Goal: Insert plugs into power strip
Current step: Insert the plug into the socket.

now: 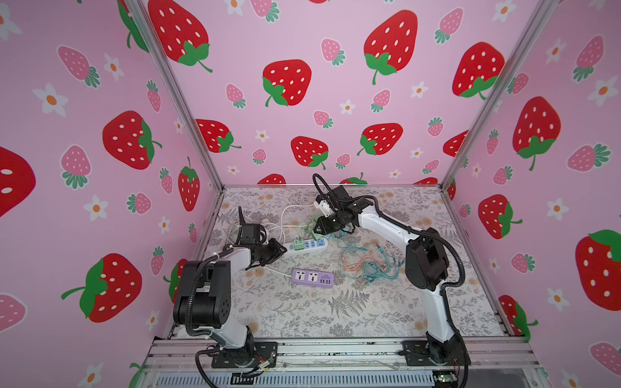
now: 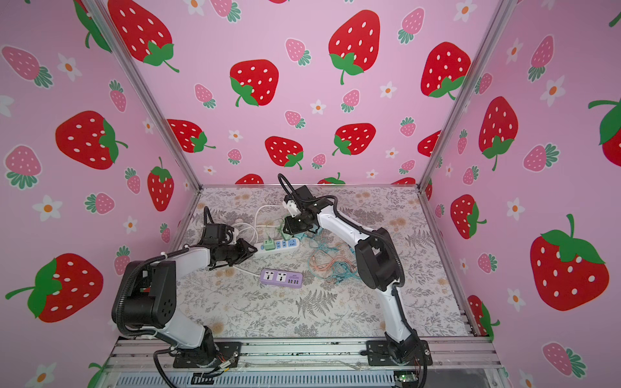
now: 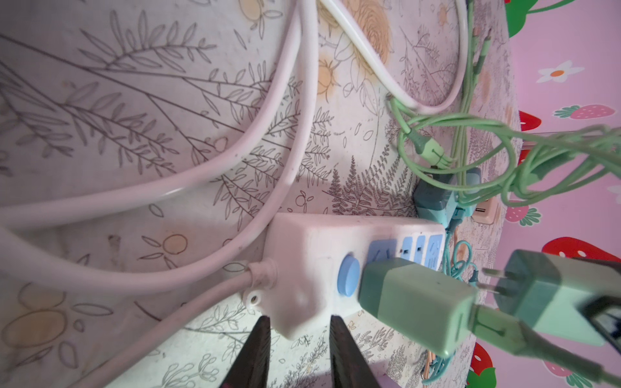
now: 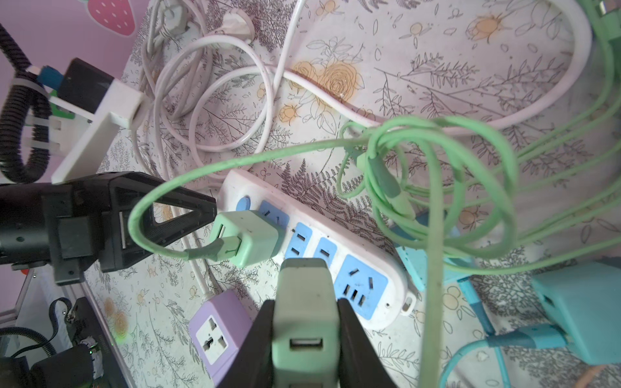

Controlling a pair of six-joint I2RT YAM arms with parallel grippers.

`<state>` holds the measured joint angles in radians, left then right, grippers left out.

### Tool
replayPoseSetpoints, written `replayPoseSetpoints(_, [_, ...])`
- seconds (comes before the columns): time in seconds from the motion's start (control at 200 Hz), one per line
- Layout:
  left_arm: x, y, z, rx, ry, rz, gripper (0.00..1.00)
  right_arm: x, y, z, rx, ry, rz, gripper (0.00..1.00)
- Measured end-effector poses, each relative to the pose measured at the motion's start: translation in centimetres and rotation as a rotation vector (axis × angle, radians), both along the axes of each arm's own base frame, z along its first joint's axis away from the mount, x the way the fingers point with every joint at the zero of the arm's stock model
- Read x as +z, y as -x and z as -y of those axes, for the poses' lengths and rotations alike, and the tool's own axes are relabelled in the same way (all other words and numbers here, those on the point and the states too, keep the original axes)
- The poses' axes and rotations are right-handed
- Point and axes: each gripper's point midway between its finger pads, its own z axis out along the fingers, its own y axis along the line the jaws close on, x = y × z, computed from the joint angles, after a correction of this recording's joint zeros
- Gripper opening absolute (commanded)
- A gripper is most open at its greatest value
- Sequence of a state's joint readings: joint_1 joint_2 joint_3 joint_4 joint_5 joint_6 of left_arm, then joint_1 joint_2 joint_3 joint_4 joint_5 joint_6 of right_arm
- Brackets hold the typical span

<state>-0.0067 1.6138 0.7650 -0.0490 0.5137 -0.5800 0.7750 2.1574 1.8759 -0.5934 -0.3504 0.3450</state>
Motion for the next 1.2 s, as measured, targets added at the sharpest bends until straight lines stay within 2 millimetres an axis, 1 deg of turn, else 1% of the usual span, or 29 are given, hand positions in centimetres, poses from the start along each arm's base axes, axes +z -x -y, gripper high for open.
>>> replayPoseSetpoints(0.19, [-0.7, 0.0, 0.1, -0.002, 0.004, -0.014, 0.3, -0.9, 0.3, 0.1, -0.038, 0.03, -0.011, 0.07])
replayPoseSetpoints(0.39, [-0.7, -0.3, 0.3, -0.01, 0.015, -0.004, 0.3, -2.1, 0.1, 0.5, -0.083, 0.057, -0.029, 0.07])
replayPoseSetpoints(0.645, [-0.7, -0.6, 0.4, -0.016, 0.021, 0.003, 0.29, -3.3, -0.2, 0.5, -0.111, 0.066, -0.047, 0.07])
replayPoseSetpoints(0.83, [-0.6, -0.6, 0.6, -0.022, 0.019, 0.009, 0.27, -3.3, -0.5, 0.3, -0.121, 0.059, -0.043, 0.07])
replayPoseSetpoints(1.02, [-0.6, -0.5, 1.3, -0.041, 0.015, 0.014, 0.27, -3.6, -0.8, 0.3, -0.139, 0.061, -0.04, 0.07])
replayPoseSetpoints(1.201, [-0.6, -0.5, 1.3, -0.042, 0.014, 0.015, 0.27, -3.7, -1.0, 0.5, -0.151, 0.073, -0.032, 0.07])
